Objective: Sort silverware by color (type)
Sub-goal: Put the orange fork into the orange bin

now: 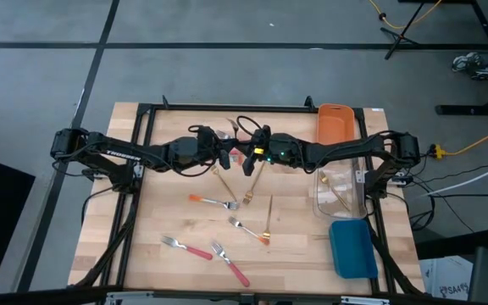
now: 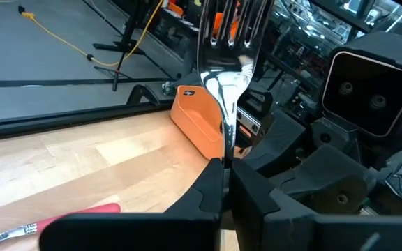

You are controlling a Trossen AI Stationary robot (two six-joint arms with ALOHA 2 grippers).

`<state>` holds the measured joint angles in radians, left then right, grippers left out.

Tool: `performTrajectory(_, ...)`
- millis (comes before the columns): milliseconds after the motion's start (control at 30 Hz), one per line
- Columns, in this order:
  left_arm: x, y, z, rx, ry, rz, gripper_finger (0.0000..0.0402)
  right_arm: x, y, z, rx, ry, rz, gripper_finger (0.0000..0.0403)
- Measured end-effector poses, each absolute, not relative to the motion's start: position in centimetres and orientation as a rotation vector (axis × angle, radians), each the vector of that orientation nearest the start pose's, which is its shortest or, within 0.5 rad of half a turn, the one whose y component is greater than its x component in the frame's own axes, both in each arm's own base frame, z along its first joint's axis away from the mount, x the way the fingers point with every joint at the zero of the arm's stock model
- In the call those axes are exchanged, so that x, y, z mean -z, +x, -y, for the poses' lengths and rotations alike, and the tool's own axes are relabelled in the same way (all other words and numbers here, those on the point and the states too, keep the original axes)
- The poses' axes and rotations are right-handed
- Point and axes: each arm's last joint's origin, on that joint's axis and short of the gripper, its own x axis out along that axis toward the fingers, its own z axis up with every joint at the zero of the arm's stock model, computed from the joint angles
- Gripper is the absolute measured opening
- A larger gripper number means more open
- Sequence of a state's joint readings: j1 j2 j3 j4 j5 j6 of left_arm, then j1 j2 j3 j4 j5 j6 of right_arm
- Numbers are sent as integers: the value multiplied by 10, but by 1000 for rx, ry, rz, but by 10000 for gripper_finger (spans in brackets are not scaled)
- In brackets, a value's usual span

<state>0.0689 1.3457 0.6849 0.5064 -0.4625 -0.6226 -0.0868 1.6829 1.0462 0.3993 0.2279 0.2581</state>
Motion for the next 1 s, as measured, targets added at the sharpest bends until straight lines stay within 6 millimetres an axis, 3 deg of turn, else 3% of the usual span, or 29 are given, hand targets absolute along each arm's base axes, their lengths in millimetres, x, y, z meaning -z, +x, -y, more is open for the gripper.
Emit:
performTrajectory(467,-244,282,-33,-572,-570,24,9,-246,373,39,340,237,-195,1)
performTrajectory(833,-244,282,-32,-568,-577,28,84,-246,373,39,341,233,-203,0)
performTrajectory(1000,-244,282,-33,-571,-576,28,96,-245,370,44,362,232,-231,0)
